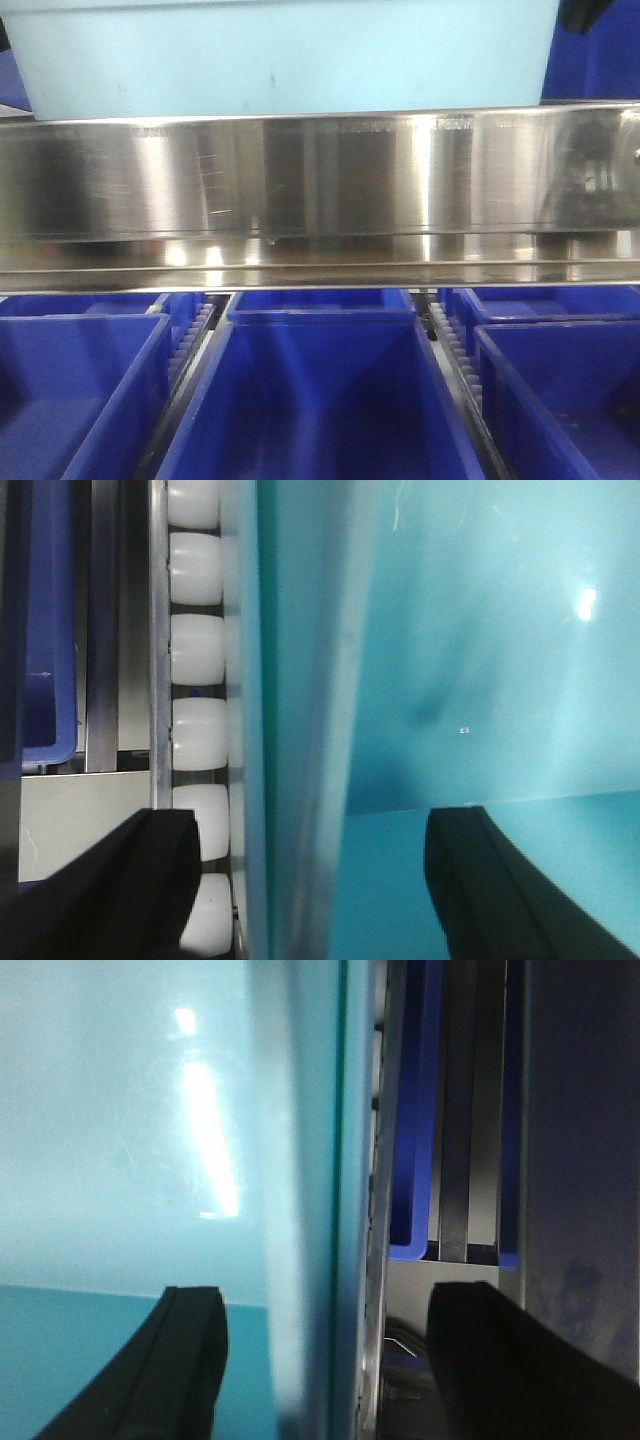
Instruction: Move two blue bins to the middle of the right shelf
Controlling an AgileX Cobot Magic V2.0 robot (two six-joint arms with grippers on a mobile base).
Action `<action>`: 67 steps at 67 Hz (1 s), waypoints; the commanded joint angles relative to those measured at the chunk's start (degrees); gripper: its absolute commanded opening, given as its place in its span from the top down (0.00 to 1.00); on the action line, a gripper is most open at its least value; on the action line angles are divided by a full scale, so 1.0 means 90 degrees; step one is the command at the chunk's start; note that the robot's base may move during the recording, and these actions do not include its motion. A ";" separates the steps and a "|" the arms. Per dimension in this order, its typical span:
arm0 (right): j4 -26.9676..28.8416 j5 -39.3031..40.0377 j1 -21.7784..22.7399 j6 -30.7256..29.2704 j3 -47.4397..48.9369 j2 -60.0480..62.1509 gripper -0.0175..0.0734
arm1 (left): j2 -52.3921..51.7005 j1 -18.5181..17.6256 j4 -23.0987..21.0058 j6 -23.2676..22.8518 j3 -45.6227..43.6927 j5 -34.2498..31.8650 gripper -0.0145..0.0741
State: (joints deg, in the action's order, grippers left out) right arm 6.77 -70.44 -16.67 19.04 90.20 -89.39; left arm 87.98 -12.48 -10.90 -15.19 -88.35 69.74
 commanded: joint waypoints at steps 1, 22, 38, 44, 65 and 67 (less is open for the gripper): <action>-0.0021 0.0053 0.0035 -0.0059 -0.0019 0.0026 0.45 | -0.0010 0.0010 -0.0057 0.0019 0.0018 -0.0083 0.41; 0.0048 0.0053 0.0010 -0.0059 -0.0019 0.0026 0.45 | -0.0010 0.0010 -0.0042 0.0029 0.0102 -0.0123 0.41; 0.0060 0.0053 0.0009 -0.0059 -0.0019 0.0026 0.45 | -0.0010 0.0010 -0.0060 0.0029 0.0102 -0.0111 0.47; 0.0060 0.0053 0.0009 -0.0059 -0.0019 0.0026 0.46 | -0.0010 0.0010 -0.0075 0.0029 0.0102 -0.0111 0.48; 0.0060 0.0053 0.0009 -0.0059 -0.0019 0.0026 0.99 | -0.0010 0.0010 -0.0089 0.0029 0.0102 0.0025 0.95; 0.0060 0.0053 0.0009 -0.0059 -0.0019 0.0026 0.99 | -0.0010 0.0010 -0.0089 0.0041 0.0102 0.0025 0.96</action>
State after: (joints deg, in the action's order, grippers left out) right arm 6.51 -70.88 -16.67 18.85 90.20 -89.39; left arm 87.98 -12.41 -9.65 -14.69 -87.52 70.27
